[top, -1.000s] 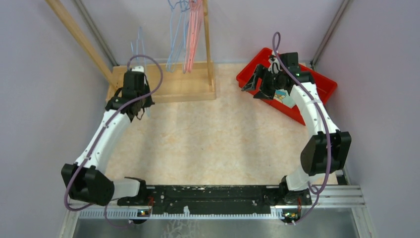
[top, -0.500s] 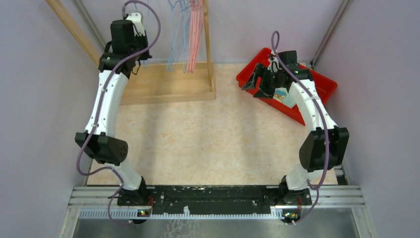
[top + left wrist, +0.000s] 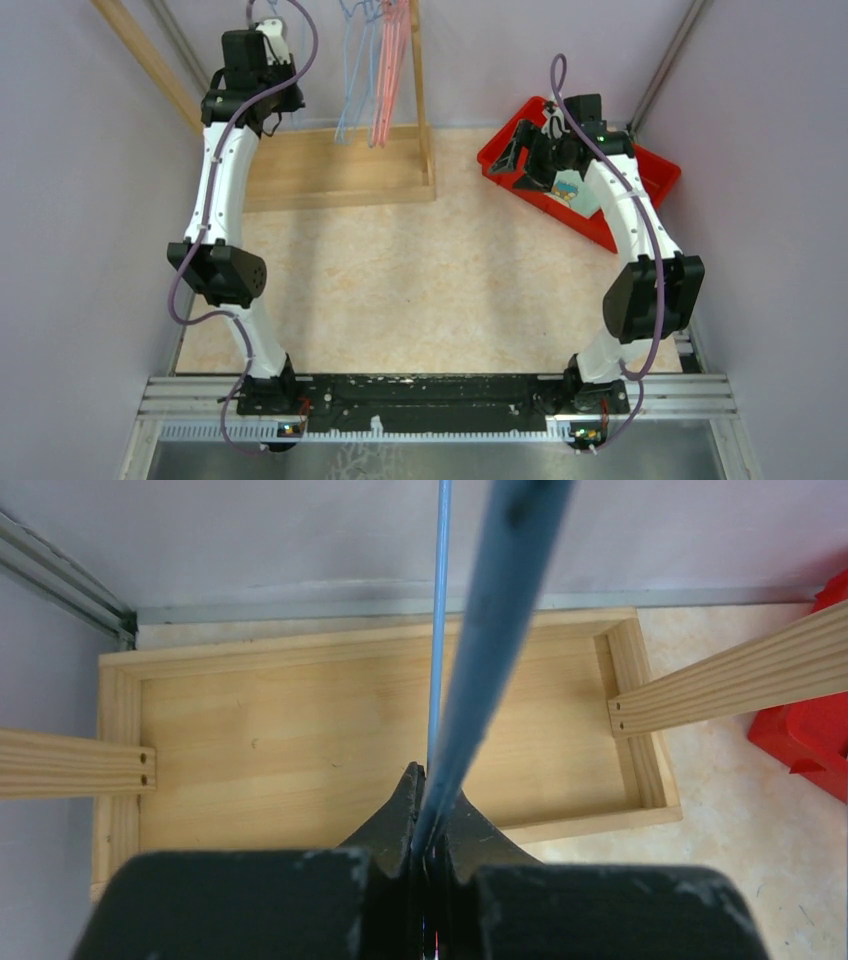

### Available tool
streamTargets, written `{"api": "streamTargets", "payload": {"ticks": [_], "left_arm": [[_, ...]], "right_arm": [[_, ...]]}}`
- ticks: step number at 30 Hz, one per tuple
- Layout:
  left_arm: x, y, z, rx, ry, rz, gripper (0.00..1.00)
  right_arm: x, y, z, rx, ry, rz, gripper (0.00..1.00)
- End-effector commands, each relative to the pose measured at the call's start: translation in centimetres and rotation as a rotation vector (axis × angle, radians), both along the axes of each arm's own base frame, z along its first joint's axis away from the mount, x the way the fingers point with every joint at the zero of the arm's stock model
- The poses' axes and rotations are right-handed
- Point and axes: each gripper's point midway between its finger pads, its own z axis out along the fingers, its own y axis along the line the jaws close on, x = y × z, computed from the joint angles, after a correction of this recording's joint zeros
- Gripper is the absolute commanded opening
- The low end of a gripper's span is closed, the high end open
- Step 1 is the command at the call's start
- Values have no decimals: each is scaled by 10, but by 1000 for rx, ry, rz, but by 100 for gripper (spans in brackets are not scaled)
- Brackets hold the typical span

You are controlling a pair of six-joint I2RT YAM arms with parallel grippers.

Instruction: Organize the hangers

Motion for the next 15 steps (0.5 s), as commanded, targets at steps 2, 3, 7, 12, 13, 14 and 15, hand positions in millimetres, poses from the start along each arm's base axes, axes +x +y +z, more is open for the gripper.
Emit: {"api": "streamTargets", "payload": {"ticks": [2, 3, 7, 12, 13, 14, 15], "left_arm": [[3, -3, -32, -38, 105, -25, 0], [3, -2, -37, -38, 120, -22, 0], [1, -1, -52, -40, 157, -17, 0], [-7, -3, -29, -48, 64, -39, 36], [-10, -5, -20, -49, 34, -50, 47], [-14, -5, -13, -49, 13, -55, 56], [-18, -5, -4, -49, -11, -59, 65]], "right_arm": [[9, -2, 16, 7, -51, -10, 74], [9, -2, 15, 8, -49, -11, 74], [5, -2, 9, 8, -39, -9, 74], [1, -2, 4, 7, -28, -8, 74], [0, -2, 4, 6, -31, -7, 76], [0, -3, 4, 3, -35, -5, 78], [0, -3, 4, -1, -39, -4, 81]]}}
